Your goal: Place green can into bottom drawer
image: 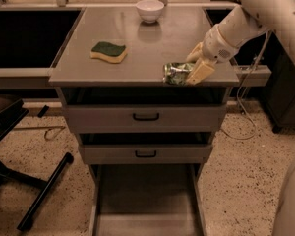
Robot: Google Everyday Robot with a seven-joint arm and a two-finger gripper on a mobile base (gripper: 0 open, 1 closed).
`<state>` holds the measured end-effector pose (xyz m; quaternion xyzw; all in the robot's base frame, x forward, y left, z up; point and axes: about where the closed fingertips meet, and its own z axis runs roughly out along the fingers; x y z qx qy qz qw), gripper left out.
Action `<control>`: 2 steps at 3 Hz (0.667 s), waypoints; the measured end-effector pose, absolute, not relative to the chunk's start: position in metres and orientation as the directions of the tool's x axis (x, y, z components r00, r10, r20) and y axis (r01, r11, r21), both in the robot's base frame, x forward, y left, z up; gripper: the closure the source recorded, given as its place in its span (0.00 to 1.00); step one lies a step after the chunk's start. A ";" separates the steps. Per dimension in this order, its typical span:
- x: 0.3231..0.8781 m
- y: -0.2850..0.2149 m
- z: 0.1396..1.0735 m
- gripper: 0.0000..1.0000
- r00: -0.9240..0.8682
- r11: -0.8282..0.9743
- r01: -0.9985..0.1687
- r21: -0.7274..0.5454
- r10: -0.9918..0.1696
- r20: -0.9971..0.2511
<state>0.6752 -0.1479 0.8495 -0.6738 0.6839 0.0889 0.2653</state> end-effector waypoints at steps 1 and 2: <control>0.675 -0.148 0.851 1.00 0.049 0.076 -0.969 -0.236 -0.874 -0.483; 0.657 -0.147 0.847 1.00 0.051 0.075 -0.968 -0.240 -0.877 -0.478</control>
Offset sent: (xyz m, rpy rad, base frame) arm -0.1148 0.0023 -0.0195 -0.0316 -0.0307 -0.0049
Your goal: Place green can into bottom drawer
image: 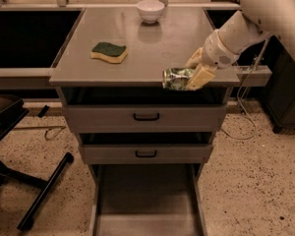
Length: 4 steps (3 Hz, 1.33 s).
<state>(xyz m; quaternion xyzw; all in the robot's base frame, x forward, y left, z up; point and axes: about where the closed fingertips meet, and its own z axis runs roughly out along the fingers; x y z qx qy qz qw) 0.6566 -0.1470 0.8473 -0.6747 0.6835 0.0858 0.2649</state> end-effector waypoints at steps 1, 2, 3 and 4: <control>0.621 -0.156 0.879 1.00 0.032 0.116 -0.933 -0.342 -0.917 -0.398; 0.596 -0.151 0.892 1.00 0.050 0.083 -0.929 -0.360 -0.937 -0.346; 0.596 -0.151 0.892 1.00 0.050 0.083 -0.929 -0.360 -0.937 -0.346; 0.590 -0.146 0.870 1.00 0.045 0.108 -0.928 -0.357 -0.918 -0.393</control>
Offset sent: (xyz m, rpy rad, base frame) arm -0.0265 -0.0071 0.0245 -0.0598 -0.0792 -0.0576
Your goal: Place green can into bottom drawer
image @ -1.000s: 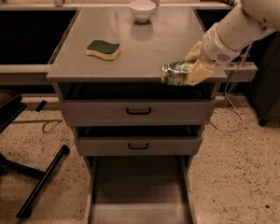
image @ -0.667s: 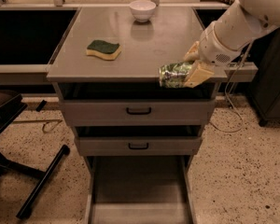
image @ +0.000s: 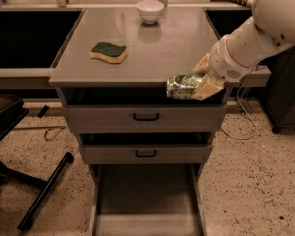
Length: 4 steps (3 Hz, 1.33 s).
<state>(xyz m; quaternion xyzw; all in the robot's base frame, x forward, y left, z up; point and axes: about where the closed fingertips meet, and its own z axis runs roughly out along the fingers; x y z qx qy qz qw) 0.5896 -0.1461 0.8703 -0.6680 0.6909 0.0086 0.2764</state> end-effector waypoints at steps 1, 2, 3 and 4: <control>0.573 -0.135 0.813 1.00 0.050 0.128 -0.934 -0.334 -0.877 -0.478; 0.549 -0.113 0.738 1.00 0.061 0.102 -0.955 -0.279 -0.852 -0.520; 0.548 -0.109 0.731 1.00 0.062 0.107 -0.953 -0.283 -0.846 -0.529; 0.542 -0.101 0.694 1.00 0.047 0.147 -0.949 -0.280 -0.810 -0.585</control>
Offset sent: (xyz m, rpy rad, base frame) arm -0.0648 0.0517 -0.2091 0.1964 0.1198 0.0908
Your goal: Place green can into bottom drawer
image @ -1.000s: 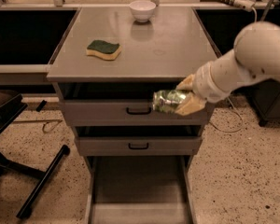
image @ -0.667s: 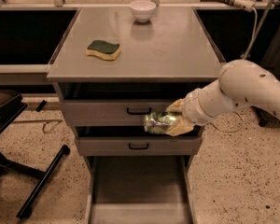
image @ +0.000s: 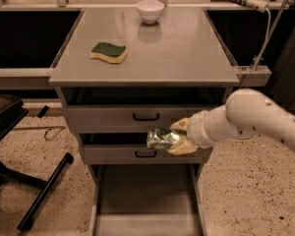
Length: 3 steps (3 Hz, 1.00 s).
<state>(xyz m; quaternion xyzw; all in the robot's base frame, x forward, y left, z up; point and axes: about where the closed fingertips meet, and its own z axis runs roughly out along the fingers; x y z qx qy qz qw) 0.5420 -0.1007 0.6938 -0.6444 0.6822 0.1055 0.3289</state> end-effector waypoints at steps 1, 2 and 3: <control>0.522 -0.075 0.604 1.00 0.018 0.178 -0.958 -0.227 -0.748 -0.664; 0.487 -0.043 0.513 1.00 -0.048 0.219 -0.965 -0.140 -0.680 -0.732; 0.487 -0.043 0.513 1.00 -0.048 0.219 -0.966 -0.140 -0.680 -0.732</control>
Offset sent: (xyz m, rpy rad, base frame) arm -0.0747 0.0778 -0.2304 0.2778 0.1490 -0.0219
